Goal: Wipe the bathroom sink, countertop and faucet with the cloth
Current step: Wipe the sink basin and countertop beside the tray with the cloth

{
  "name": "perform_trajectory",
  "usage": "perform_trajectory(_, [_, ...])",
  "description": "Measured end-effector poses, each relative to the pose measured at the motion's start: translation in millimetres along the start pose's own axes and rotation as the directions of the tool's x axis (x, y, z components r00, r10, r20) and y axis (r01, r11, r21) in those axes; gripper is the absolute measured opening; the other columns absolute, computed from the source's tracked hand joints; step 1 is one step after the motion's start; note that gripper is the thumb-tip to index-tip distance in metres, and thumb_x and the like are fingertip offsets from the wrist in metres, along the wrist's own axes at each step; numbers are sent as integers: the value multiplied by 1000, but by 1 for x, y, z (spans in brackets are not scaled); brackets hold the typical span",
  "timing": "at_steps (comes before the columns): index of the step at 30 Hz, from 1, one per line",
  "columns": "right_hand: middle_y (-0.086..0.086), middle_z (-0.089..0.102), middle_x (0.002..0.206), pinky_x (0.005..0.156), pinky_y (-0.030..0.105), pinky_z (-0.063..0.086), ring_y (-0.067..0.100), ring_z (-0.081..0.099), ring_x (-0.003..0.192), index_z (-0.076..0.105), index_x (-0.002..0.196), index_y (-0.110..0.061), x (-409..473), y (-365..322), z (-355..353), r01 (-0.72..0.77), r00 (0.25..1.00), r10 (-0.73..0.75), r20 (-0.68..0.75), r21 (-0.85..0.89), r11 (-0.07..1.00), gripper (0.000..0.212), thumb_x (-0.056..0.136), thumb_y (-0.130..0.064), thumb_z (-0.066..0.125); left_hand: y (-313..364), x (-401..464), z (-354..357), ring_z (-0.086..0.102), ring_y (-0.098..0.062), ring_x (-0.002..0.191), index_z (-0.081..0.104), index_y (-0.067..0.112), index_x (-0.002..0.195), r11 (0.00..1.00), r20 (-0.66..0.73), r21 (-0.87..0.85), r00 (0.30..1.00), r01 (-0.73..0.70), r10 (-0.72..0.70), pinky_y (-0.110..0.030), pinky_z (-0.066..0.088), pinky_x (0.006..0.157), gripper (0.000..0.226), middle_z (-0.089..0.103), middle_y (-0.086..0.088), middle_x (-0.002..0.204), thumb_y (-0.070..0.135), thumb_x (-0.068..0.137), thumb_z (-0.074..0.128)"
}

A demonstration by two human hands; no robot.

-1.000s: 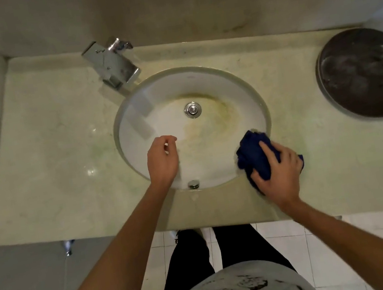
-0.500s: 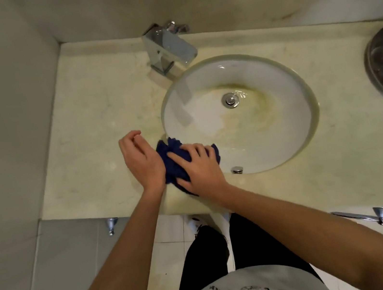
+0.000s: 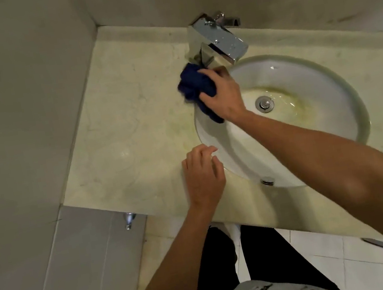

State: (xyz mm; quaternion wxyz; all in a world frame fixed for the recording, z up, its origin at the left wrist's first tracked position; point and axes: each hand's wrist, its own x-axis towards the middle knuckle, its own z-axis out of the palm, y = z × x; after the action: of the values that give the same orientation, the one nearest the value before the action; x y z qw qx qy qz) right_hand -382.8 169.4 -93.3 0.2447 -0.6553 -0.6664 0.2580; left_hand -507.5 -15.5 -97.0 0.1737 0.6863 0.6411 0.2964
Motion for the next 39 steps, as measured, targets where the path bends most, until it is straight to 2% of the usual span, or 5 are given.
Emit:
perform_trajectory(10, [-9,62,114,88,40,53,13,63,96,65,129,-30,-128,85,-62,255,713,-223,664,51,966,56,74,-40,65,-9,-11,9,59,-30,109,64,7,115,996,6,49,997,70,-70,-43,44,94,28,62,-10,121,25,95,53])
perform_trajectory(19, [4,57,120,84,37,54,26,62,101,62,133,-16,-48,26,9,174,948,-194,251,99,980,54,84,-36,72,-13,-11,17,50,-31,124,51,8,132,986,8,133,995,101,-103,-45,41,103,45,54,-18,137,33,96,52])
perform_trajectory(24, [16,64,116,81,42,52,37,61,100,66,129,-14,12,55,-6,280,959,-274,68,-106,954,53,83,-39,66,-9,-8,15,51,-31,123,50,9,131,978,44,190,995,81,-91,-46,42,103,44,56,-18,135,32,94,53])
perform_trajectory(30, [20,57,127,92,49,44,41,55,111,59,133,-13,39,147,-81,435,899,-347,266,-470,768,62,77,-27,83,-9,-5,17,46,-33,137,51,5,144,957,84,275,989,91,-118,-45,34,114,53,48,-18,150,28,97,53])
perform_trajectory(39, [21,59,126,90,49,45,41,53,110,64,130,-10,-67,248,-200,474,873,-301,383,-529,704,67,69,-18,92,-8,-5,17,43,-37,139,50,3,148,956,89,275,987,102,-131,-47,32,119,54,44,-21,154,29,100,46])
